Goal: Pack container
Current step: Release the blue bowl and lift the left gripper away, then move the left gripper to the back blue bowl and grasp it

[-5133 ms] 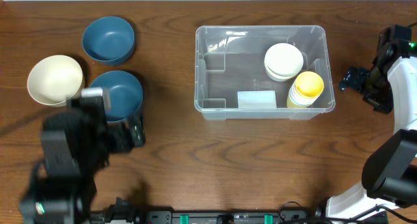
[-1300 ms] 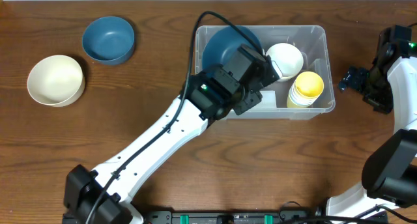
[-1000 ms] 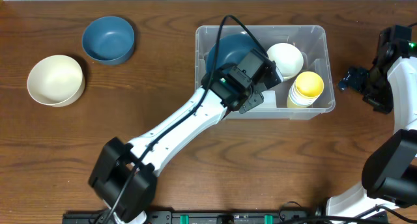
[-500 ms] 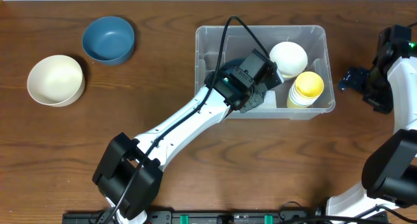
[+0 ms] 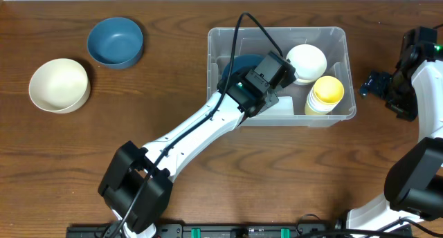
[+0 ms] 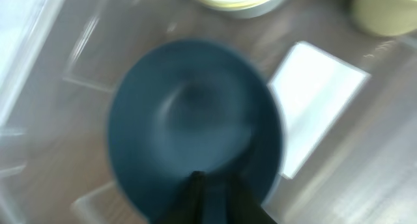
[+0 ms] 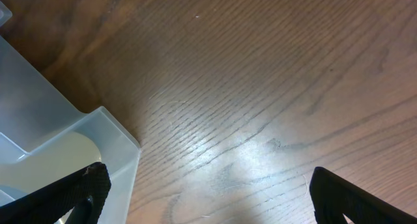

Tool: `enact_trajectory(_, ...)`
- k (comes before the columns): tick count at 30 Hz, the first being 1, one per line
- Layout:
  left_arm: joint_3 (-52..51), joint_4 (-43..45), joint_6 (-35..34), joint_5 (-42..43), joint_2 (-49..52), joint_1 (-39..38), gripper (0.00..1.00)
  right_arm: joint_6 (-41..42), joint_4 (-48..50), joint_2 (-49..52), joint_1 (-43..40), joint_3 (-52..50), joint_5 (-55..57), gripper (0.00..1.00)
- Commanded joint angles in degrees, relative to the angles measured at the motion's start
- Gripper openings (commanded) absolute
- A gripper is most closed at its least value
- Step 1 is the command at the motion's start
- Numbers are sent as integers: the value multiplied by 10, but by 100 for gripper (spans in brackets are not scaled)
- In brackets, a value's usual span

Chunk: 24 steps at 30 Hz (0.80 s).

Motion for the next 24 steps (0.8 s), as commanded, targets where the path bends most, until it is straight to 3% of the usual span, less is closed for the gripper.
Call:
enact_trajectory(1, 30, -5, -55, -76, -46, 13, 36, 8, 0, -2, -1, 0, 4, 99)
enact_trajectory(4, 47, -14, -79, -88, -92, 41, 55, 8, 0, -2, -1, 0, 4, 99)
enact_trajectory(8, 48, -17, -106, -88, -153, 111, 64, 8, 0, -2, -1, 0, 4, 99)
enact_trajectory(14, 48, -11, -107, -81, -183, 251, 68, 8, 0, -2, -1, 0, 4, 99)
enact_trajectory(19, 48, 20, -74, 18, -126, 354, 68, 8, 0, -2, -1, 0, 4, 99)
enact_trajectory(24, 48, 82, -75, 28, -63, 400, 69, 8, 0, -2, -1, 0, 4, 99)
